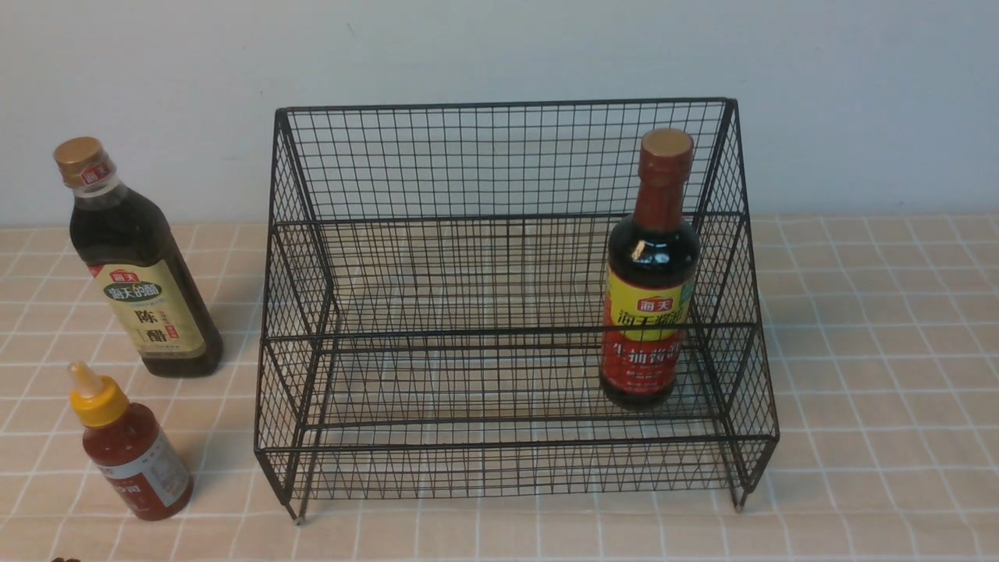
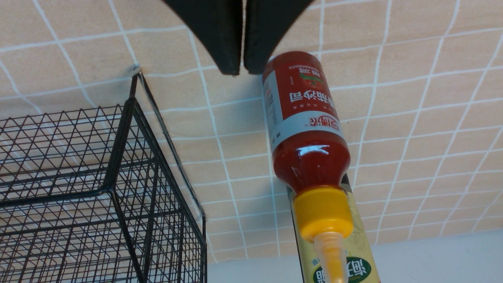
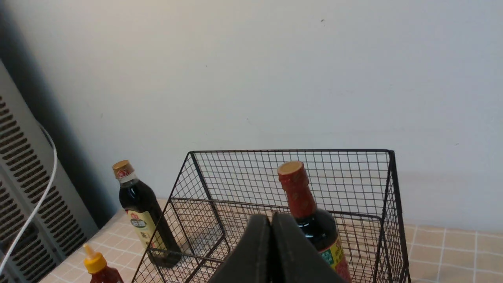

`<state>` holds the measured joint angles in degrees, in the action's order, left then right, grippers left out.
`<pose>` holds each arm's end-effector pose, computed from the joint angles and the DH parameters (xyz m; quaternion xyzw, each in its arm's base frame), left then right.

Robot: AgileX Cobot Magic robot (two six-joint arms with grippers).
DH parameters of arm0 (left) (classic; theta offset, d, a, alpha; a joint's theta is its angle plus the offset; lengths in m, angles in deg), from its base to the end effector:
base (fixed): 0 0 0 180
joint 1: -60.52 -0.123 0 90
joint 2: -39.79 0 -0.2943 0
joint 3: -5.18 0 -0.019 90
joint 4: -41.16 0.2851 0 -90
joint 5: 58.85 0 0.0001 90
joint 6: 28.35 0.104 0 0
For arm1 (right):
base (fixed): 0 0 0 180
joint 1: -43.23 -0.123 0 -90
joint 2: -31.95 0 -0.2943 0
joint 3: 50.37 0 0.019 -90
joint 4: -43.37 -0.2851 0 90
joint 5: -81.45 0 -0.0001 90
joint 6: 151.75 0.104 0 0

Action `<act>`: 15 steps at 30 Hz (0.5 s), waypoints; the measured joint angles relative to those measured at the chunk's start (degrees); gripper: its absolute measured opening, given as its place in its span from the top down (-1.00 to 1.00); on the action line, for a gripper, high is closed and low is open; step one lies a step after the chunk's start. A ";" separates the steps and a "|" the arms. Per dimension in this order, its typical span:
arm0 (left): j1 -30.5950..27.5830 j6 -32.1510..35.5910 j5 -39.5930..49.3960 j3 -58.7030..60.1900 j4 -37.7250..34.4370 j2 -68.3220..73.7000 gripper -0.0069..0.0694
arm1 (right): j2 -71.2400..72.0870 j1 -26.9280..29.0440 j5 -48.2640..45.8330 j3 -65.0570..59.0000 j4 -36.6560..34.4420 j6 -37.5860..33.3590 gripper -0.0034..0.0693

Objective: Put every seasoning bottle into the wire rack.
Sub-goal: Use the left arm to grab the condiment bottle closest to it

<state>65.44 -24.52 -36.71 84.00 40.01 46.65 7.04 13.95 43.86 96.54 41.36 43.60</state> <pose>0.0892 -0.0085 0.1667 0.0564 0.8061 -0.0141 0.5889 0.0585 0.0353 0.4040 -0.0867 0.7355 0.2710 0.6148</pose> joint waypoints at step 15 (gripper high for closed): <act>0.00 0.00 0.00 0.00 0.00 0.00 0.84 | 3.75 7.56 2.99 -6.32 2.96 -8.79 0.94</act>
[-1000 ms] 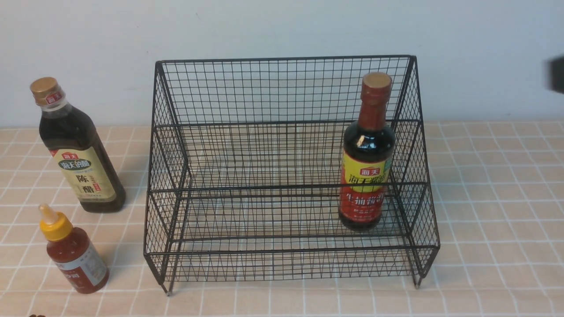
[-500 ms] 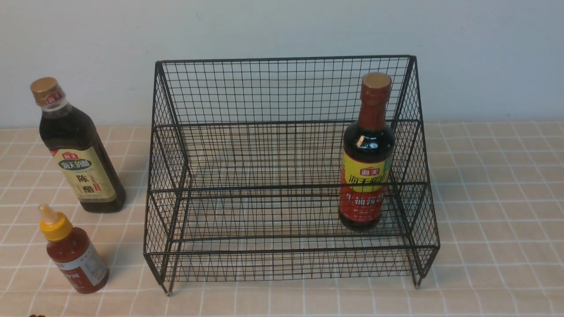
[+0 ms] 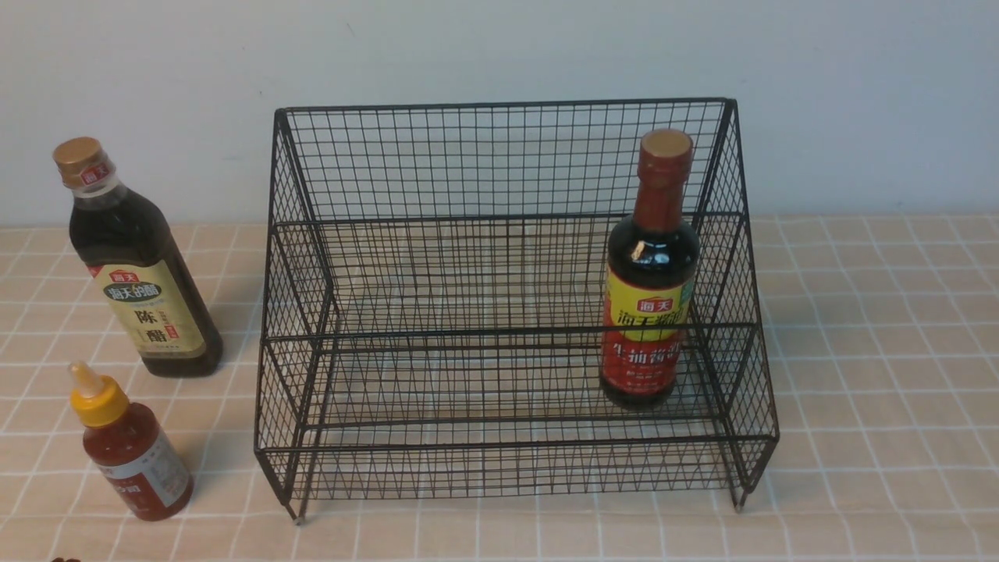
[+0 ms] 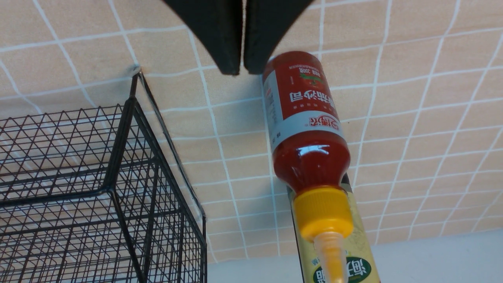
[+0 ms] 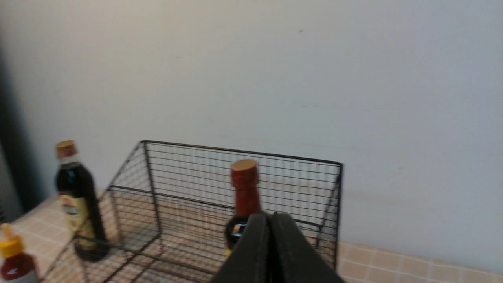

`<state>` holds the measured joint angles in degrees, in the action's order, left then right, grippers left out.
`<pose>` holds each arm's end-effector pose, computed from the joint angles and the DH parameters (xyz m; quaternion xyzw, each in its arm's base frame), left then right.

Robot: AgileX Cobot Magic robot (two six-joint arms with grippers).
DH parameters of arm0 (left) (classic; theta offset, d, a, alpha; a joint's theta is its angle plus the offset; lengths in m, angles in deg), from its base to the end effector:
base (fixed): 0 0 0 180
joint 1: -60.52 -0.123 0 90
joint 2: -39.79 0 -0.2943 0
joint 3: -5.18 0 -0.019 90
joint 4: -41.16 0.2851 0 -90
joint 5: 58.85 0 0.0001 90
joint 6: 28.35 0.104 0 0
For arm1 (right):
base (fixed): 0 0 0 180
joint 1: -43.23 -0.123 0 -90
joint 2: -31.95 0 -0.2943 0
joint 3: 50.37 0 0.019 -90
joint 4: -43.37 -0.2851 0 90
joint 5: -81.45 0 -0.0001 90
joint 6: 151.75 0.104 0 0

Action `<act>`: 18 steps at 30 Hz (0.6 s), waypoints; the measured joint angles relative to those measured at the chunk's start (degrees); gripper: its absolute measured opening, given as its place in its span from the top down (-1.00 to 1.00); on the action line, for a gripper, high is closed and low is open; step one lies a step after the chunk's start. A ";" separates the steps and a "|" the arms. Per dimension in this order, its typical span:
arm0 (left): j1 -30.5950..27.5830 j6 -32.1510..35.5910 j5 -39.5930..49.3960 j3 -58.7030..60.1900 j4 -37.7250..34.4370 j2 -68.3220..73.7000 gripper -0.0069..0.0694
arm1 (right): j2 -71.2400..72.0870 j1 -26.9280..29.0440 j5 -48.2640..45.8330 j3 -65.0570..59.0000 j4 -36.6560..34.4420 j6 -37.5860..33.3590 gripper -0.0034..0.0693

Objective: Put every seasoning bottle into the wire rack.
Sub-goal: Use the left arm to grab the condiment bottle closest to it

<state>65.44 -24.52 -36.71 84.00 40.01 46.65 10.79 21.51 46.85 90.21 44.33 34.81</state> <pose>0.0892 -0.0085 0.1667 0.0564 0.8061 -0.0141 0.5889 0.0636 0.0243 0.3763 -0.0993 0.7316 0.1568 0.6560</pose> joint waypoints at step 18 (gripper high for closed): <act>0.00 0.00 -0.01 0.00 0.00 0.00 0.84 | 14.15 22.82 10.78 -38.77 -1.75 -4.15 0.94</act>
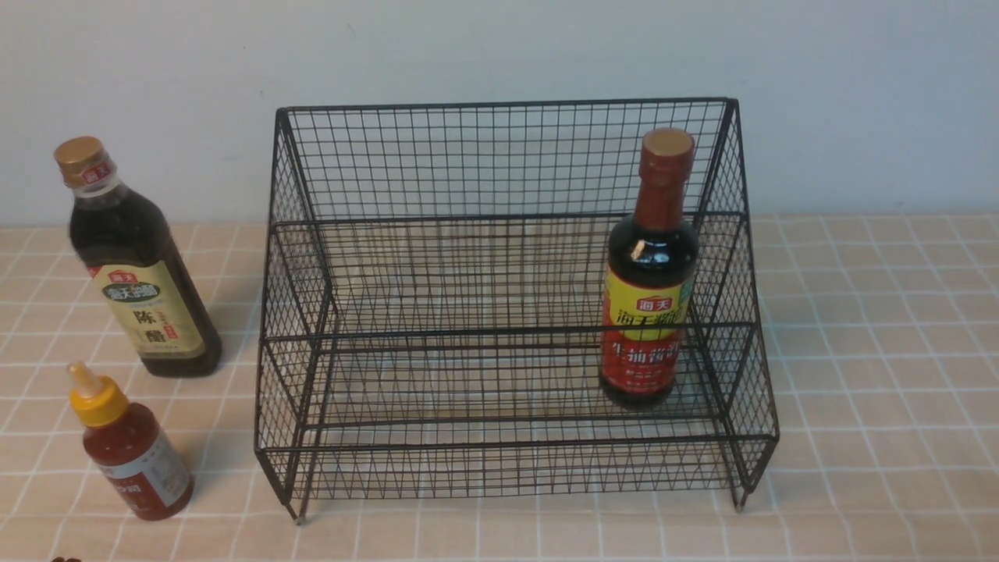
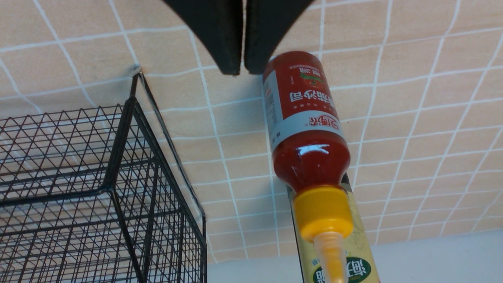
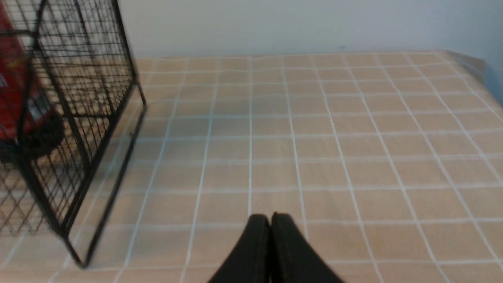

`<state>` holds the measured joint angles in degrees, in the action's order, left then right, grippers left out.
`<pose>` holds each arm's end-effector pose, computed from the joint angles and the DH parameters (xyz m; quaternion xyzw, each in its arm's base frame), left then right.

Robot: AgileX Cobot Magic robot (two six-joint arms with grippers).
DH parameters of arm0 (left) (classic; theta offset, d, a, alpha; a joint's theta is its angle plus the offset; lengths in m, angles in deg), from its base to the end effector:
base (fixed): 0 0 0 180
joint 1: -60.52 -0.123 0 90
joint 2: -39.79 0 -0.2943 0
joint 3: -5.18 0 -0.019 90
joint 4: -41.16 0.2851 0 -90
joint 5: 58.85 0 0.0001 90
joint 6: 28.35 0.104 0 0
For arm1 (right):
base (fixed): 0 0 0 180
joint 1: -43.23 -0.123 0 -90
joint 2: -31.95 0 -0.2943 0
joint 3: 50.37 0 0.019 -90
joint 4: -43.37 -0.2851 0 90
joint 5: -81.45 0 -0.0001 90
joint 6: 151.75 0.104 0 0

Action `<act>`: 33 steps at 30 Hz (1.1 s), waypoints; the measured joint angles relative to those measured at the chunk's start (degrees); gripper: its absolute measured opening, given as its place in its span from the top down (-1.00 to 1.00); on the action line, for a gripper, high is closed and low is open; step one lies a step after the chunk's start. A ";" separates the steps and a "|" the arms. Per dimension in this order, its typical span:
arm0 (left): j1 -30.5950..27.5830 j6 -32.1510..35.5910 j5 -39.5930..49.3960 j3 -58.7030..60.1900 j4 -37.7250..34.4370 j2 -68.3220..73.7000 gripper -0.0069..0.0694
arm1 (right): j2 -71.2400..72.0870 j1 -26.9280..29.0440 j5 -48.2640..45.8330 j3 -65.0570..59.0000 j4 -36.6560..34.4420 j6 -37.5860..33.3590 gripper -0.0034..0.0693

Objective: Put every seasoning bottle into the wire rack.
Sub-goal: Use the left arm to grab the condiment bottle closest to it

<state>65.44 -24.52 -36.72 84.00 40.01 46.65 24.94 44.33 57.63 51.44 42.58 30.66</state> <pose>0.0893 -0.0085 0.1667 0.0564 0.8060 -0.0141 0.5890 0.0887 -0.0011 0.1677 0.0285 0.8137 0.0126 0.5804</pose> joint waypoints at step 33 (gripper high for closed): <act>0.00 0.00 0.00 0.00 0.35 0.00 0.84 | 0.14 0.00 1.28 -0.26 0.04 -0.09 0.94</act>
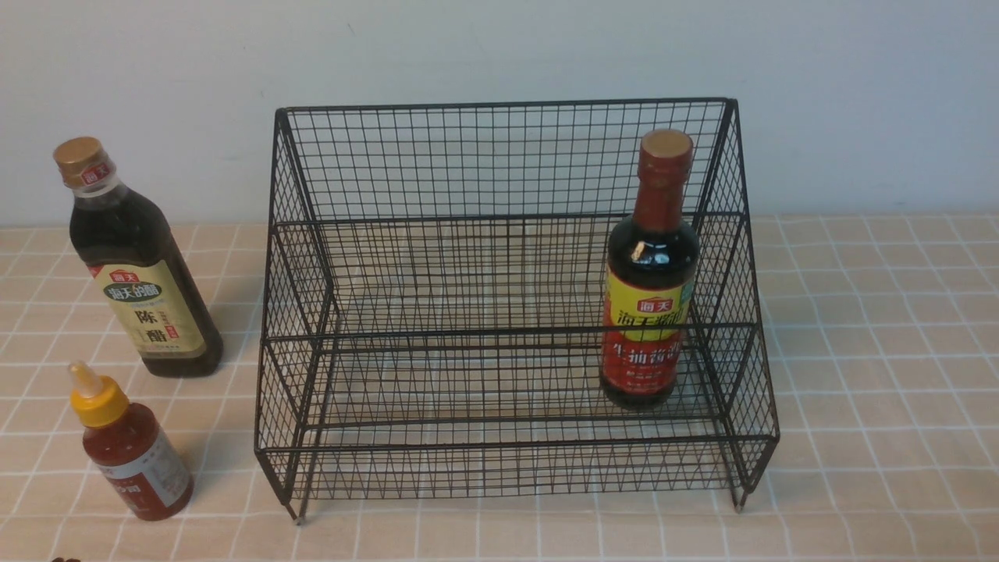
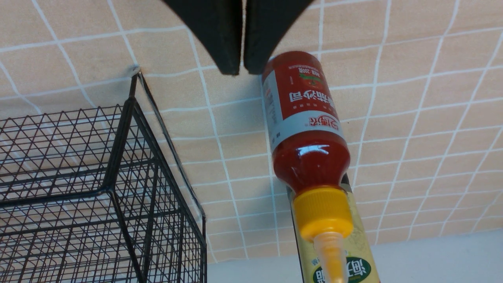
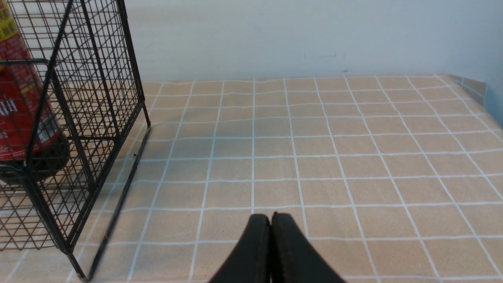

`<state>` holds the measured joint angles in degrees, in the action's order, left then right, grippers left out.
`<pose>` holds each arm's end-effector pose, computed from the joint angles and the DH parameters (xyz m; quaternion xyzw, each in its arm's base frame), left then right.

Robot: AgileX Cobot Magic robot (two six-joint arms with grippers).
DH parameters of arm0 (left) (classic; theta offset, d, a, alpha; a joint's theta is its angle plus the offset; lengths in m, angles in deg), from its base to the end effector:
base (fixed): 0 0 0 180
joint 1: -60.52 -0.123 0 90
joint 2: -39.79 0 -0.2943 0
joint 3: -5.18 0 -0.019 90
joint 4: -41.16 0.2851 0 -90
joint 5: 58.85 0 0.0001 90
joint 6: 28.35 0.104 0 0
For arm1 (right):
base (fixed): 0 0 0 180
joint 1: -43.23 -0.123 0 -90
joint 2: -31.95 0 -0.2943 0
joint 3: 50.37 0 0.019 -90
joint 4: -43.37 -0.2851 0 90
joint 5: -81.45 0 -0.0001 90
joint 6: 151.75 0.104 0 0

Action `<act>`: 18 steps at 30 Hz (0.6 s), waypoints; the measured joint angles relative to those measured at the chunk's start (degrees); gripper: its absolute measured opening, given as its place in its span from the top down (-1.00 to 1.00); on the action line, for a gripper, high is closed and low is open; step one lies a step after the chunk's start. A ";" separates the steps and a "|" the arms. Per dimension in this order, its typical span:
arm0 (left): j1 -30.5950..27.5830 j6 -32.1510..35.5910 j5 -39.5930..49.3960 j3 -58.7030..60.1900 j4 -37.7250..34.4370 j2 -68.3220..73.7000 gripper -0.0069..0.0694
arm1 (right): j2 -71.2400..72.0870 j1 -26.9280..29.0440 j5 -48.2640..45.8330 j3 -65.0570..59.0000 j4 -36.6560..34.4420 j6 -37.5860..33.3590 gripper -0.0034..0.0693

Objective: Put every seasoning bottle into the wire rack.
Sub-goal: Use the left arm to grab the condiment bottle closest to it

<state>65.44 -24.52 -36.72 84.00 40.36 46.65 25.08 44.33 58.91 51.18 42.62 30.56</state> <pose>0.0893 -0.0082 0.1667 0.0580 0.8059 -0.0115 0.5890 0.0894 -0.0012 0.1684 0.0275 0.8078 0.0118 0.5887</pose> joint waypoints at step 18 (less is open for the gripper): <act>0.00 0.76 -40.94 0.29 -27.79 0.00 0.84 | 0.00 0.00 0.00 0.00 0.00 0.00 0.94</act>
<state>65.44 -23.76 -77.66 84.29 12.57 46.65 25.08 44.33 58.91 51.18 42.62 30.56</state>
